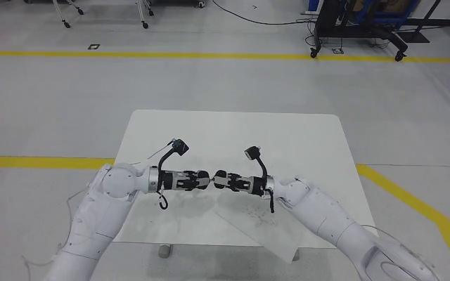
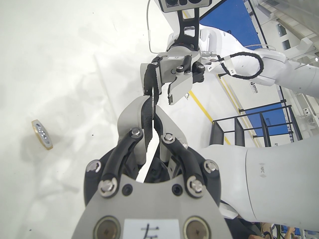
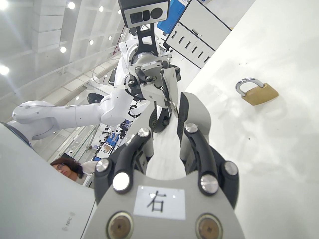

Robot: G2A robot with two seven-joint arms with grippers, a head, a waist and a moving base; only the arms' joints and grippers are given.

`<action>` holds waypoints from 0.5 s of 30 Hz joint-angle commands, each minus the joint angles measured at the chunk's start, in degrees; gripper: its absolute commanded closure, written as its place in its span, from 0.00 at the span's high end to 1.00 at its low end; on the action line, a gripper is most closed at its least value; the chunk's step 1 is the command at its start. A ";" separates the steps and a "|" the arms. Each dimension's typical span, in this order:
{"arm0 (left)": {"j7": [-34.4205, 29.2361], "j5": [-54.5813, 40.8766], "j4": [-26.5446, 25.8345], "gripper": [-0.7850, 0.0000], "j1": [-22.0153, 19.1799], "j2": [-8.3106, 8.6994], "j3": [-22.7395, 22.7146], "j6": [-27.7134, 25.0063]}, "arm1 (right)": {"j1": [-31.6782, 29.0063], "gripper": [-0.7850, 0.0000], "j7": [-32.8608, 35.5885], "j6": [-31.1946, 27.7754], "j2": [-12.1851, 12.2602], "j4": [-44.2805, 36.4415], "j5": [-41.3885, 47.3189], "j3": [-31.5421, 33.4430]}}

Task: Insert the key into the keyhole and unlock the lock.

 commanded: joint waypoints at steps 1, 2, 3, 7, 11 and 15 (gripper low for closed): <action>0.07 0.13 0.05 0.00 -0.15 0.05 0.40 0.19 | -0.09 0.11 0.34 0.04 -0.05 0.21 0.14 0.36; 0.11 -0.15 0.12 0.00 -0.21 0.08 0.61 0.26 | -0.19 0.00 0.60 0.07 -0.10 0.29 0.14 0.55; 0.10 -0.40 0.23 0.00 -0.27 0.12 0.72 0.26 | -0.27 0.00 0.83 0.11 -0.15 0.28 0.20 0.67; 0.11 -0.83 0.54 0.00 -0.54 0.28 0.99 0.46 | -0.61 0.00 1.82 -0.16 -0.29 0.21 0.62 1.13; 1.25 -1.90 0.85 1.00 -0.67 0.45 0.78 0.26 | -0.96 0.00 1.45 -1.47 -0.28 0.47 0.65 2.33; 6.81 5.69 0.96 1.00 -0.47 1.05 -1.27 1.74 | -1.94 0.00 -1.81 -4.14 0.17 1.09 0.10 5.05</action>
